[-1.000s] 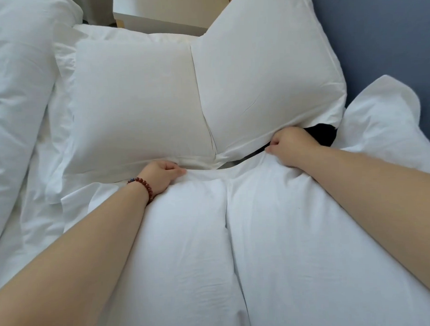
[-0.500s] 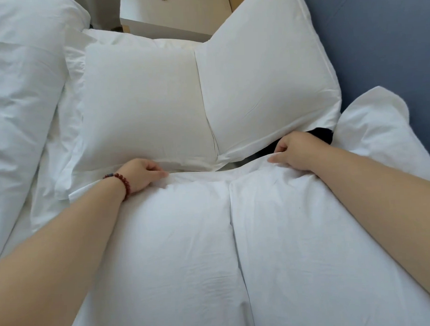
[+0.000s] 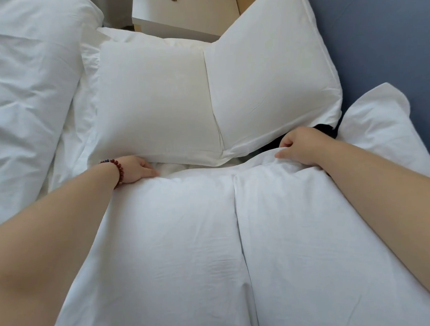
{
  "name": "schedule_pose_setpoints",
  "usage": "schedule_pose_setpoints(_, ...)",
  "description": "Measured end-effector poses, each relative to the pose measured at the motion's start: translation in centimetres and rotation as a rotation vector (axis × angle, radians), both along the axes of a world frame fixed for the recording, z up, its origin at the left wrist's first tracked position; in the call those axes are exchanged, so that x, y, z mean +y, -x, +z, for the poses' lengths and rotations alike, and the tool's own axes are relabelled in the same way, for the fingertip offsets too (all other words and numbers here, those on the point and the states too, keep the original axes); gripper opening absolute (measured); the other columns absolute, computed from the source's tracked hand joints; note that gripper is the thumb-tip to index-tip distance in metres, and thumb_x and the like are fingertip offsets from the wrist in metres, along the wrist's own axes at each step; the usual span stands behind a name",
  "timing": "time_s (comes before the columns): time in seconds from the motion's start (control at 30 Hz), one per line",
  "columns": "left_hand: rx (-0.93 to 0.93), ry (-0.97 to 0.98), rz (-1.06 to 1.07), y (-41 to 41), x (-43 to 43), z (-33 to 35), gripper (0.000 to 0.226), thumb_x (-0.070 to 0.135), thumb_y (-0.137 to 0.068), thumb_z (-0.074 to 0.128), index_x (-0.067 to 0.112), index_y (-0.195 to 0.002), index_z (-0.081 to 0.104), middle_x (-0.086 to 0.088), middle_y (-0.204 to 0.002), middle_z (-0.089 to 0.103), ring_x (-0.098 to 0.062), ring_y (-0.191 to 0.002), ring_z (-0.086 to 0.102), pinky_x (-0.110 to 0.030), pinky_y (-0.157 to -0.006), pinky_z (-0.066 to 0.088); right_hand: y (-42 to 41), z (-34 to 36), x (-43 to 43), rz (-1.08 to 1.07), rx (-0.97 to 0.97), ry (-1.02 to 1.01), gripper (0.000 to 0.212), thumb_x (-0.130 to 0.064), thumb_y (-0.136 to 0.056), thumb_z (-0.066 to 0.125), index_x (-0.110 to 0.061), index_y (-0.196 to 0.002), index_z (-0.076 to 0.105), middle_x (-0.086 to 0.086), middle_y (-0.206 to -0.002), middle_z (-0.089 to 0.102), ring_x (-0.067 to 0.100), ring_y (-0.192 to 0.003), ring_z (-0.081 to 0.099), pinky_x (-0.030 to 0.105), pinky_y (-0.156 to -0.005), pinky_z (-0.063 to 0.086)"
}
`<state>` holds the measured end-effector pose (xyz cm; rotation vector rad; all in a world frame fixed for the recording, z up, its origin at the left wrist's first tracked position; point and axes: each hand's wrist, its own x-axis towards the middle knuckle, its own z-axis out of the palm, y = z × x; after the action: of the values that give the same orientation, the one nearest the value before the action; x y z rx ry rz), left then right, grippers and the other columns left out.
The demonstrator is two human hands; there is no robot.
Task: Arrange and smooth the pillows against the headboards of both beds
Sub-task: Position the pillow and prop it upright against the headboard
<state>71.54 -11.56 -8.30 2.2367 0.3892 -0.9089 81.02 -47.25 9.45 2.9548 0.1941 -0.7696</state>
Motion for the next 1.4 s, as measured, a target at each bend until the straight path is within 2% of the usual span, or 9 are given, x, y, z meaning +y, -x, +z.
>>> schedule_pose_setpoints(0.2,-0.102,0.101,0.258,-0.3,-0.7,0.6,0.016,0.039,-0.08,0.076,0.024,-0.085,0.074,-0.001,-0.068,0.062,-0.019,-0.055,0.05,-0.024,-0.053,0.04,-0.2,-0.5,-0.3,-0.044,0.003,-0.069,0.013,-0.033,-0.084,0.071,-0.023,-0.077,0.069,-0.005,-0.069,0.063,0.014,-0.068,0.056,0.025,-0.056,0.039)
schedule_pose_setpoints(0.33,-0.173,0.139,0.469,0.6,-1.5,-0.1,0.019,0.034,-0.081,0.077,0.016,-0.081,0.072,-0.003,-0.059,0.051,-0.019,-0.045,0.039,-0.022,-0.047,0.032,-0.5,-1.1,-1.0,-0.083,-0.162,-0.127,0.013,-0.031,-0.086,0.07,-0.021,-0.078,0.071,-0.007,-0.066,0.062,0.014,-0.067,0.057,0.026,-0.06,0.038)
schedule_pose_setpoints(0.6,-0.372,0.169,0.522,1.8,-2.7,1.6,0.011,0.03,-0.092,0.063,0.023,-0.097,0.069,0.004,-0.076,0.061,-0.013,-0.062,0.052,-0.024,-0.055,0.04,0.8,0.0,-0.4,-0.065,-0.175,-0.21,0.015,-0.032,-0.087,0.07,-0.018,-0.088,0.074,-0.001,-0.082,0.069,0.016,-0.072,0.06,0.024,-0.059,0.044)
schedule_pose_setpoints(0.7,-0.464,0.282,0.587,2.7,-3.1,3.7,0.009,0.028,-0.093,0.061,0.029,-0.093,0.07,0.007,-0.098,0.069,-0.014,-0.091,0.063,-0.026,-0.08,0.049,2.5,1.2,0.1,-0.062,-0.174,-0.29,0.012,-0.031,-0.088,0.07,-0.02,-0.093,0.072,-0.006,-0.092,0.069,0.014,-0.072,0.062,0.021,-0.053,0.048)
schedule_pose_setpoints(0.77,-0.503,0.344,0.595,3.7,-3.9,5.6,0.016,0.027,-0.094,0.059,0.033,-0.083,0.069,0.006,-0.098,0.071,-0.014,-0.1,0.063,-0.032,-0.093,0.047,4.2,2.1,0.5,-0.016,-0.175,-0.293,0.016,-0.029,-0.089,0.069,-0.017,-0.099,0.072,-0.006,-0.096,0.069,0.012,-0.082,0.062,0.018,-0.067,0.048)
schedule_pose_setpoints(0.83,-0.514,0.39,0.575,5.2,-5.4,7.7,0.018,0.025,-0.094,0.059,0.034,-0.081,0.068,0.01,-0.094,0.071,-0.011,-0.097,0.063,-0.028,-0.089,0.045,6.2,3.1,0.9,-0.005,-0.196,-0.32,0.016,-0.03,-0.09,0.067,-0.018,-0.099,0.073,-0.006,-0.1,0.069,0.013,-0.095,0.062,0.026,-0.083,0.048)
schedule_pose_setpoints(1.07,-0.555,0.456,0.339,14.5,-12.1,11.7,0.015,0.019,-0.095,0.058,0.023,-0.096,0.072,0.014,-0.102,0.068,-0.005,-0.101,0.06,-0.003,-0.082,0.037,16.5,5.9,2.7,0.112,-0.289,-0.307,0.024,-0.038,-0.092,0.062,-0.023,-0.109,0.07,-0.006,-0.116,0.066,0.016,-0.11,0.058,0.034,-0.097,0.044)
schedule_pose_setpoints(1.3,-0.651,0.416,0.139,23.6,-15.8,12.0,0.028,0.017,-0.097,0.054,0.017,-0.122,0.065,0.002,-0.132,0.059,-0.014,-0.126,0.049,-0.033,-0.111,0.035,30.8,2.4,4.2,0.078,-0.325,-0.319,0.032,-0.039,-0.085,0.061,-0.018,-0.107,0.072,0.002,-0.106,0.073,0.027,-0.103,0.064,0.037,-0.095,0.045)
schedule_pose_setpoints(1.4,-0.646,0.381,0.051,27.1,-16.3,11.6,0.033,0.016,-0.097,0.054,0.015,-0.129,0.06,0.001,-0.139,0.053,-0.014,-0.134,0.04,-0.028,-0.114,0.028,36.5,-0.5,4.5,-0.037,-0.286,-0.325,0.033,-0.034,-0.087,0.063,-0.02,-0.117,0.068,-0.001,-0.118,0.068,0.024,-0.113,0.059,0.037,-0.1,0.041)
